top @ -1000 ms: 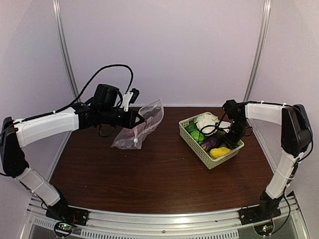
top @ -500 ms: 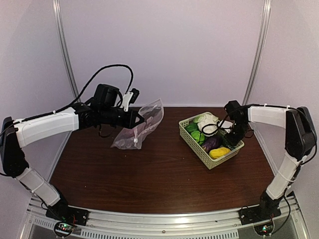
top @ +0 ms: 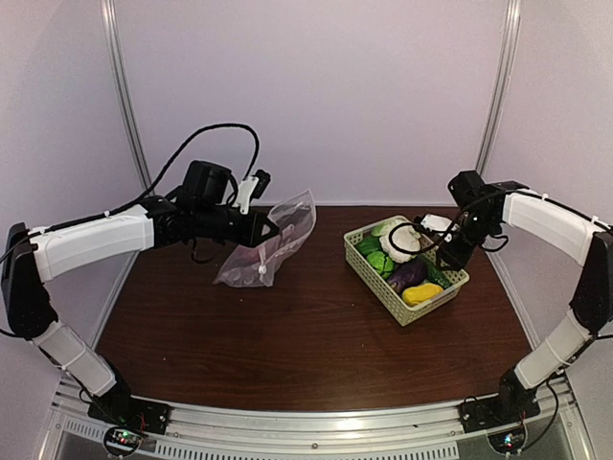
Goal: Place the food in the zip-top bag and seal the zipper
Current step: Pick up the fake fruit from the bin.
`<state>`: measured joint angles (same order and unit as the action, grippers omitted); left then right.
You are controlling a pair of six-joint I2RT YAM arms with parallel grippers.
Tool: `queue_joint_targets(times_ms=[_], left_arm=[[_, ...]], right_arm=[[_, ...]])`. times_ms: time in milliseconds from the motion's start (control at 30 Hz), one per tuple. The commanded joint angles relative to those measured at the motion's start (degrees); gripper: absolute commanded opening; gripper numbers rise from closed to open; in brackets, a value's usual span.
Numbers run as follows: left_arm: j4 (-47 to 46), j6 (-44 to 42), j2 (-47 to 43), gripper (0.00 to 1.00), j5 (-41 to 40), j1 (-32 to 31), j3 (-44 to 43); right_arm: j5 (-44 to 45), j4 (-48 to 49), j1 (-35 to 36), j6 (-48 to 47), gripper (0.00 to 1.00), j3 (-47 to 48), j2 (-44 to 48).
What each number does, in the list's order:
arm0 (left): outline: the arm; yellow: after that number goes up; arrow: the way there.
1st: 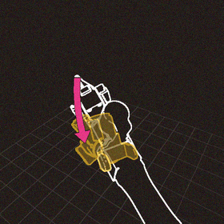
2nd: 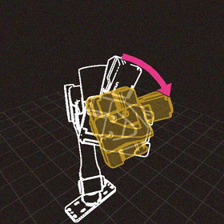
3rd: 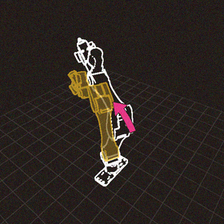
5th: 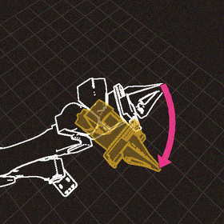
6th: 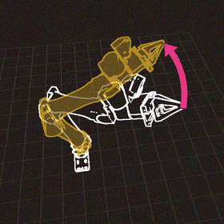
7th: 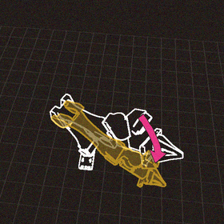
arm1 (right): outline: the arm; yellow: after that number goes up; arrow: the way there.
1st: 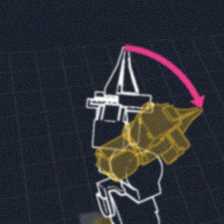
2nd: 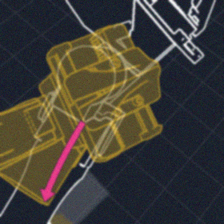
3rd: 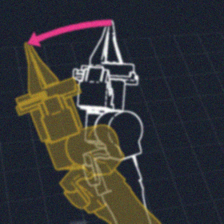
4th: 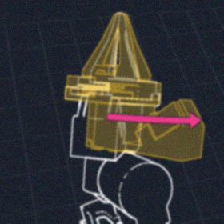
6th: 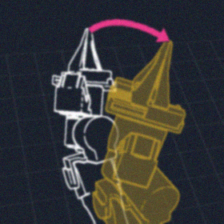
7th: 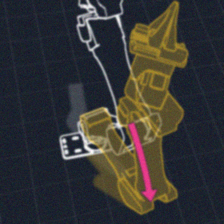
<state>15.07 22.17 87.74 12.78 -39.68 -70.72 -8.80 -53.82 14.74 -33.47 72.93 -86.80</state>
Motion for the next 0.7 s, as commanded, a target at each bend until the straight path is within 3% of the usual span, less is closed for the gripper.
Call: queue_joint_targets(times_ms=[0,133,267,667], left_arm=[[-0.09,-1.65,1.21,0.00,0.92,0.40,-1.74],[0.22,-1.94,1.58,0.00,0.97,0.39,-1.95],[0.70,-2.17,1.82,0.00,0.94,0.39,-2.12],[1.31,-2.49,1.76,0.00,0.76,0.41,-2.49]], right_arm=[[-7.88,-5.99,-0.06,-15.27,0.43,2.07,-3.49],[-8.04,-8.13,0.37,-19.37,0.51,5.80,-8.49],[-8.11,-8.05,0.80,-21.51,0.66,7.26,-12.44],[-4.47,-6.14,3.76,-24.44,0.69,3.56,-18.90]])
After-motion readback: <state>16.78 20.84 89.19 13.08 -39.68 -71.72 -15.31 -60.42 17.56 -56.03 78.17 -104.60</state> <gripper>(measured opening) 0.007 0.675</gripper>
